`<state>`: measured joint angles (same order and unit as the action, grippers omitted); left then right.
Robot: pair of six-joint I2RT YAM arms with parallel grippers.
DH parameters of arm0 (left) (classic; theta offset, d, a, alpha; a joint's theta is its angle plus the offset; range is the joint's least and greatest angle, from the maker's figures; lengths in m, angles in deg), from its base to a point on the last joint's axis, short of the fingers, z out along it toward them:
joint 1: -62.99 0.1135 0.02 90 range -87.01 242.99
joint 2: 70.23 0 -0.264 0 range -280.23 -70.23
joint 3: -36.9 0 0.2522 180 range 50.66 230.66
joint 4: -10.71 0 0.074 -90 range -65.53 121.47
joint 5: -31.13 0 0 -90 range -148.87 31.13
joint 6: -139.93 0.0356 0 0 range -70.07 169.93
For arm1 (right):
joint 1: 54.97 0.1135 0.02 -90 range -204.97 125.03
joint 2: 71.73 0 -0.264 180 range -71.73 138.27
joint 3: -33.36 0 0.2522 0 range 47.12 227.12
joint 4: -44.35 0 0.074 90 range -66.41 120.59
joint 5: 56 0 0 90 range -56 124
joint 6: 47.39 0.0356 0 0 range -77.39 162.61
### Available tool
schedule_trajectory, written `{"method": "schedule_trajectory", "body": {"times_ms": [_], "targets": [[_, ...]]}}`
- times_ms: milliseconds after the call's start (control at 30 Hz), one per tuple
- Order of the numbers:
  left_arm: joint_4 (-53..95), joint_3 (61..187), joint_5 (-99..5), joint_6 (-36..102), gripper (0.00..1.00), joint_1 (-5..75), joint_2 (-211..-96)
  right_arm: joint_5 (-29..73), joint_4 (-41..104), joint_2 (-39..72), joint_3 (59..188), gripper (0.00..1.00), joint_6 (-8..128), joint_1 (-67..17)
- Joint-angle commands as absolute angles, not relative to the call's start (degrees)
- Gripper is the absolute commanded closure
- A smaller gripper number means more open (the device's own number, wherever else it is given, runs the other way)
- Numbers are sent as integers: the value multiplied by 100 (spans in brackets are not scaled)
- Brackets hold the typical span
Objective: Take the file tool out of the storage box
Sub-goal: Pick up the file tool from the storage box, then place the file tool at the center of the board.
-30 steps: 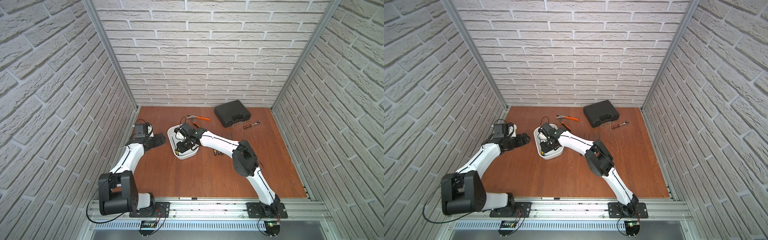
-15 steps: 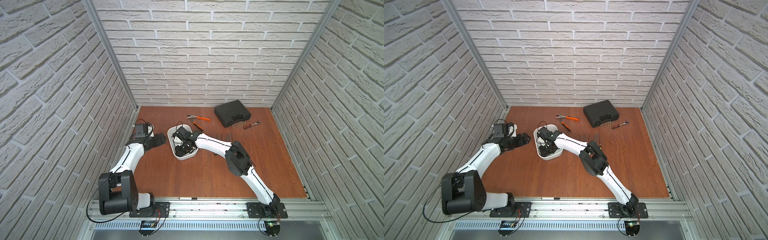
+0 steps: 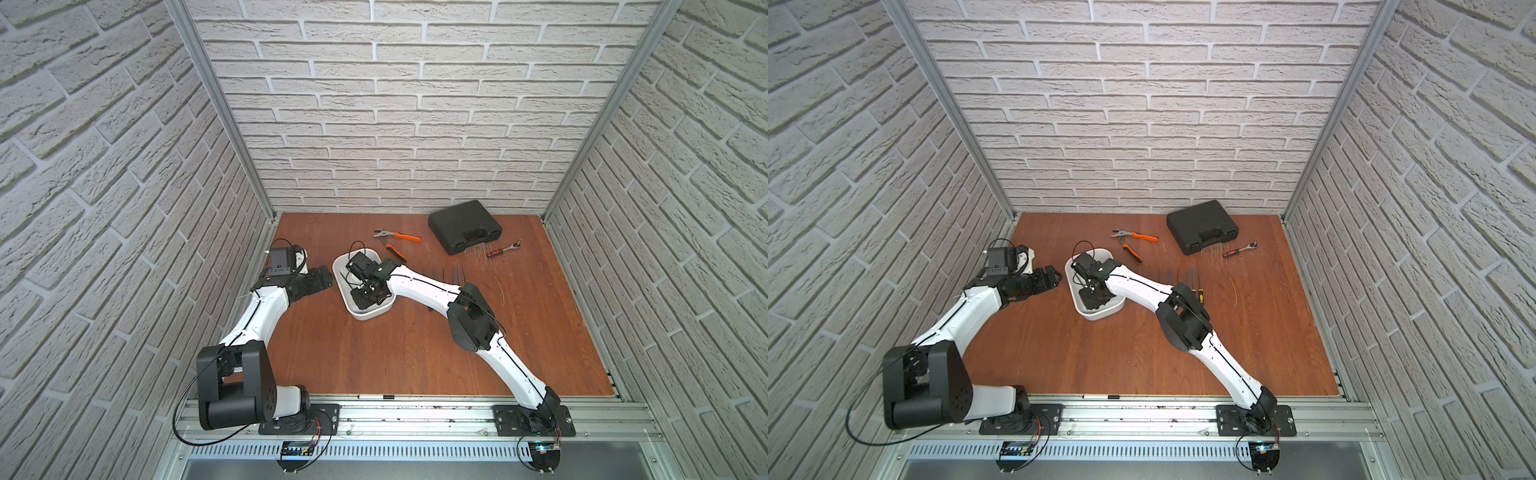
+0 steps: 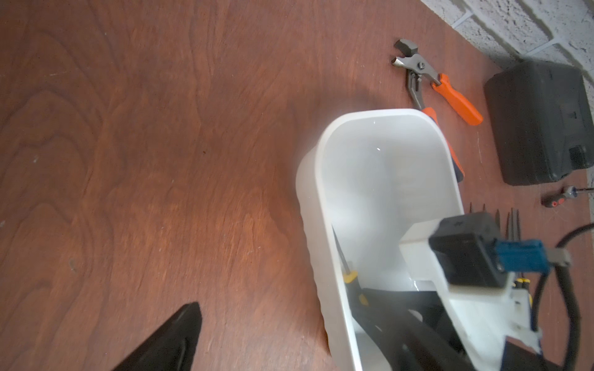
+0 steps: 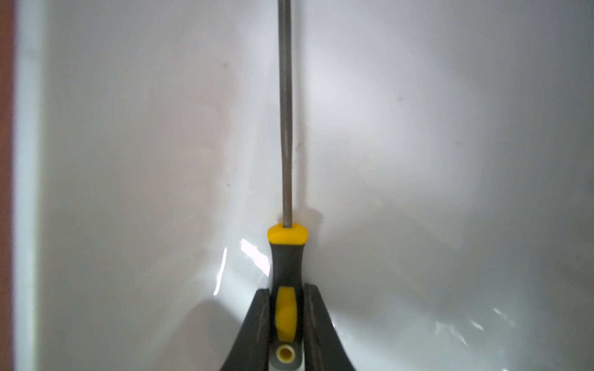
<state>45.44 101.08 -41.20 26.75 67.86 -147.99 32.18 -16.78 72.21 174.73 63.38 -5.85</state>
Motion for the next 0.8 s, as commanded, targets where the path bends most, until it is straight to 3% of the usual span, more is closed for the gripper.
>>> {"method": "schedule_trajectory", "body": {"times_ms": [0,200,467,767], "targets": [[4424,10195,-4068,2697,7,6823,-14787,3656,-1985,7263,17548,89,6461,-613],[4423,10182,-4085,2690,7,6820,-14781,3713,-1847,6974,17474,95,6518,-739],[4432,10180,-4110,2700,7,6825,-14736,3807,-1604,6229,17333,95,6553,-881],[4481,10132,-4222,2747,7,6848,-14589,4059,-1255,4707,16087,95,6604,-1004]]}}
